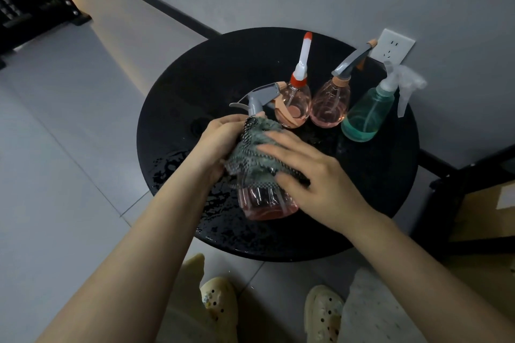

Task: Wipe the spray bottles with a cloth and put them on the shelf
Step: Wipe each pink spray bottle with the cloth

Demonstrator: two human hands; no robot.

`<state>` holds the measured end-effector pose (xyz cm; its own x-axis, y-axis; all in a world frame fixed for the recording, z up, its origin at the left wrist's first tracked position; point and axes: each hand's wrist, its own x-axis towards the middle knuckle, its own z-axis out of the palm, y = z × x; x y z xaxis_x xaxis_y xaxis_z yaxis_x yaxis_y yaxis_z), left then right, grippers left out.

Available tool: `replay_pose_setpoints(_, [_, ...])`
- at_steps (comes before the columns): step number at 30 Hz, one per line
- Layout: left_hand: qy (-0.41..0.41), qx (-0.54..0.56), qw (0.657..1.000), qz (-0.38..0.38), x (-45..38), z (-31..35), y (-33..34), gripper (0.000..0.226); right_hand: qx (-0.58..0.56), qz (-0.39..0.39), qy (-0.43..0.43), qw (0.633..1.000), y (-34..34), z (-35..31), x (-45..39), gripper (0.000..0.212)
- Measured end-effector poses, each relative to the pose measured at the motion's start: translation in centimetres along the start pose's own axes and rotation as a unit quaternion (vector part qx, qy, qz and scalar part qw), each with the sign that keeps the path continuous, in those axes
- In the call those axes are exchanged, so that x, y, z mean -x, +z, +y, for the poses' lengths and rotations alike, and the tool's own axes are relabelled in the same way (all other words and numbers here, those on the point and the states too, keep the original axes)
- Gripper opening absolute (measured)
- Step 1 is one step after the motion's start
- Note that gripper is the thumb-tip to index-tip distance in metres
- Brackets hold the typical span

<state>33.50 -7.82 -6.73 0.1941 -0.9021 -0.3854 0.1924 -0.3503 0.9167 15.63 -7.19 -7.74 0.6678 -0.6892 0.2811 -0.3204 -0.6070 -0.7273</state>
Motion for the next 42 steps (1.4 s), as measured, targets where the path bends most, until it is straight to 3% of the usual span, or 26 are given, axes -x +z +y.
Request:
replay_pose_setpoints(2, [-0.005,0.001,1.0,-0.008,0.1,0.2,-0.4,0.022,0.062,-0.031,-0.069,0.995,-0.2,0.0,0.7,0.041])
replay_pose_setpoints(5, [0.005,-0.004,1.0,-0.009,0.0,0.4,-0.8,0.017,0.169,-0.069,-0.189,0.965,-0.6,0.1,1.6,0.036])
replay_pose_setpoints(8, [0.005,0.001,1.0,-0.003,0.1,0.5,-0.6,0.016,0.209,-0.09,-0.233,0.945,-0.9,0.0,1.8,0.037])
replay_pose_setpoints(11, [0.009,-0.013,1.0,-0.016,0.1,0.7,-0.3,0.018,0.187,-0.064,-0.186,0.962,-1.0,0.4,1.3,0.039])
replay_pose_setpoints(14, [0.0,-0.025,1.0,-0.012,0.4,0.7,0.3,0.018,0.059,-0.019,-0.04,0.997,-1.1,0.3,0.5,0.043])
replay_pose_setpoints(16, [-0.006,-0.021,1.0,-0.002,0.3,0.4,0.8,0.01,-0.015,0.018,0.027,0.999,-1.0,0.1,0.1,0.043])
replay_pose_setpoints(19, [-0.006,-0.012,1.0,-0.002,0.1,0.1,0.9,0.013,-0.022,0.031,0.04,0.998,-0.7,-0.1,0.0,0.041])
replay_pose_setpoints(22, [-0.008,-0.009,1.0,-0.012,0.0,0.4,0.4,0.017,0.059,-0.02,-0.058,0.996,-0.9,0.0,0.8,0.041])
replay_pose_setpoints(25, [0.005,-0.028,1.0,-0.011,-0.1,0.6,-0.5,0.017,0.164,-0.077,-0.19,0.965,-1.1,0.4,1.8,0.035])
replay_pose_setpoints(29, [0.008,-0.067,0.998,-0.006,-0.3,0.7,-0.9,0.02,0.213,-0.107,-0.25,0.938,-1.3,0.7,2.2,0.036])
replay_pose_setpoints(33, [-0.002,-0.039,0.999,-0.034,-0.6,0.3,-0.7,0.018,0.184,-0.078,-0.175,0.964,-1.1,1.0,1.1,0.042])
replay_pose_setpoints(37, [-0.006,-0.024,1.0,-0.02,-0.6,-0.2,0.0,0.015,-0.007,-0.016,0.018,1.0,-0.8,0.7,-0.3,0.045])
replay_pose_setpoints(39, [-0.006,-0.005,1.0,-0.015,-0.7,-0.2,0.0,0.017,-0.047,-0.001,0.035,0.998,-0.5,0.6,-0.3,0.045])
replay_pose_setpoints(42, [-0.016,0.006,0.999,-0.036,-0.8,0.2,-0.7,0.011,-0.03,-0.007,-0.014,0.999,-0.1,0.7,0.9,0.047])
